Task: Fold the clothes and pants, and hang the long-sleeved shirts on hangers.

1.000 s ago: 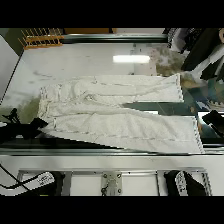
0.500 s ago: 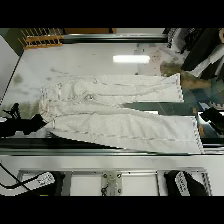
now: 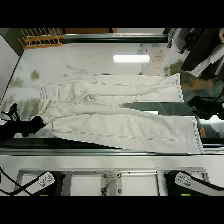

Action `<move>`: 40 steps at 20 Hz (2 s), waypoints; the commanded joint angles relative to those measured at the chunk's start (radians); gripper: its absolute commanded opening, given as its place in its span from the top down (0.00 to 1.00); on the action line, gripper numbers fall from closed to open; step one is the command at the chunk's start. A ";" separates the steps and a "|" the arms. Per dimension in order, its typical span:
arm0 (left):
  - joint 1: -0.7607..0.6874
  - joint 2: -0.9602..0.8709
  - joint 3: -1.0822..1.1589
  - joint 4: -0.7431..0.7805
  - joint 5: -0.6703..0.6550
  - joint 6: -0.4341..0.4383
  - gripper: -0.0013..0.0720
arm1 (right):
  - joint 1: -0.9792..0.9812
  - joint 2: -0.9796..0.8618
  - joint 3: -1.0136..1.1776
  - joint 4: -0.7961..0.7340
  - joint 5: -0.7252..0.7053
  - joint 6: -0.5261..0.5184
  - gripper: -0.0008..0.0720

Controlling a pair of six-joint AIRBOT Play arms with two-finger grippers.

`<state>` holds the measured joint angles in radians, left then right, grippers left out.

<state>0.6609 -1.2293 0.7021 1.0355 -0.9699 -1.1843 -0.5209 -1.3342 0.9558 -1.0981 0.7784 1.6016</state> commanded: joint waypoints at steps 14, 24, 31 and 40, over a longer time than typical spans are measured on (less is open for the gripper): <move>0.000 0.022 -0.018 0.020 0.024 0.000 0.94 | 0.169 -0.363 0.171 0.138 -0.336 0.007 0.79; 0.002 0.022 -0.018 0.080 0.006 -0.001 0.95 | 0.100 -0.156 0.142 -0.335 0.068 0.025 0.95; 0.002 0.022 -0.018 0.080 -0.026 -0.001 0.95 | 0.021 -0.072 0.190 -0.301 0.211 -0.126 0.10; 0.002 0.022 -0.018 0.080 -0.049 -0.001 0.95 | -0.291 -0.149 0.108 -0.134 0.346 -0.454 0.10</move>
<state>0.6613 -1.2076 0.6846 1.1164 -1.0149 -1.1854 -0.7570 -1.4448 1.0809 -1.3106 1.0985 1.2644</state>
